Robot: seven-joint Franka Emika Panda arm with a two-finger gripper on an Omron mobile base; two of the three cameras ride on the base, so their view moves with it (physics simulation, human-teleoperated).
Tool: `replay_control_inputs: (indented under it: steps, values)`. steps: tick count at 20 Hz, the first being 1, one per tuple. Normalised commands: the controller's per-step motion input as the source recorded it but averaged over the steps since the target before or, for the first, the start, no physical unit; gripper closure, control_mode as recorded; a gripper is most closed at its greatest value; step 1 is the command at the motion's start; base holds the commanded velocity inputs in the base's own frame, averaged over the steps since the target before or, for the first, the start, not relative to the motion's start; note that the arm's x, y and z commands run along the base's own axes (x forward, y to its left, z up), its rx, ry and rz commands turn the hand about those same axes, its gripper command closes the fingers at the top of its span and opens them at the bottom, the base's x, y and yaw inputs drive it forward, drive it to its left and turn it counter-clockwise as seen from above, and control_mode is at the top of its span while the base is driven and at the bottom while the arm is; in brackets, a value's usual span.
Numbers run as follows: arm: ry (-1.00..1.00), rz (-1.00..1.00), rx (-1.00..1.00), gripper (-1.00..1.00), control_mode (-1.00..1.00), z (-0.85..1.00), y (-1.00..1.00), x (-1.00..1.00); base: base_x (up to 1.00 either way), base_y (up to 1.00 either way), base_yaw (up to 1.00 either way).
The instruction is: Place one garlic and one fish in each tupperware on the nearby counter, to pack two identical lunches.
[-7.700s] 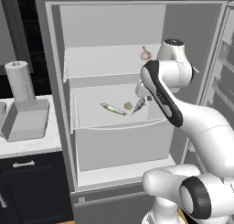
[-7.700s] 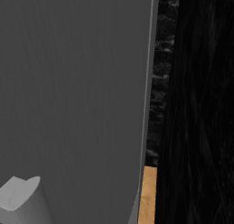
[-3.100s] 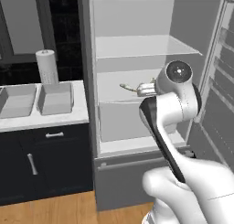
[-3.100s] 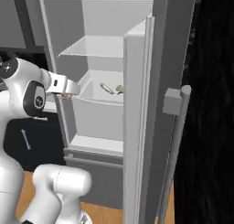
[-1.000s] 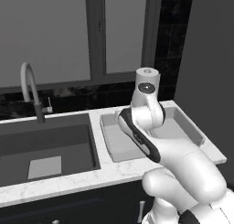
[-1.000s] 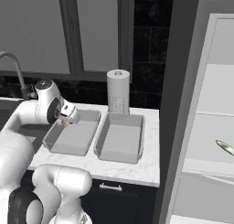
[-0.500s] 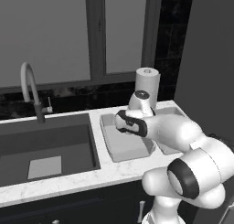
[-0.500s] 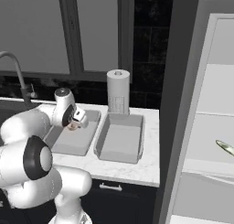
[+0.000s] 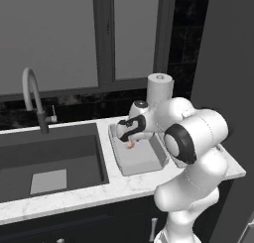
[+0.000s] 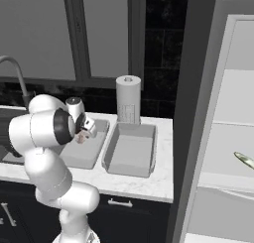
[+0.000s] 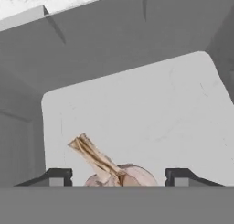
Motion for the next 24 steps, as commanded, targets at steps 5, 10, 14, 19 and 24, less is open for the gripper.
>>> replay_control_inputs:
  steps: [5, 10, 14, 19, 24]
  values:
    - [-0.05, -0.05, 0.00, -1.00, -1.00, 0.39, -0.08, -0.30, 0.00, 0.00, 0.00]
    - [-0.23, -0.04, 0.01, -1.00, -1.00, 1.00, -0.58, -1.00, 0.00, 0.00, 0.00]
    - [-0.28, 0.00, 0.00, -1.00, -1.00, 1.00, -0.46, -1.00, 0.00, 0.00, 0.00]
    - [-0.27, 0.03, -0.09, -1.00, -1.00, 1.00, -0.23, -1.00, 0.00, 0.00, 0.00]
    - [-0.04, 0.00, -0.04, -1.00, -1.00, 0.91, -0.31, -1.00, 0.00, 0.00, 0.00]
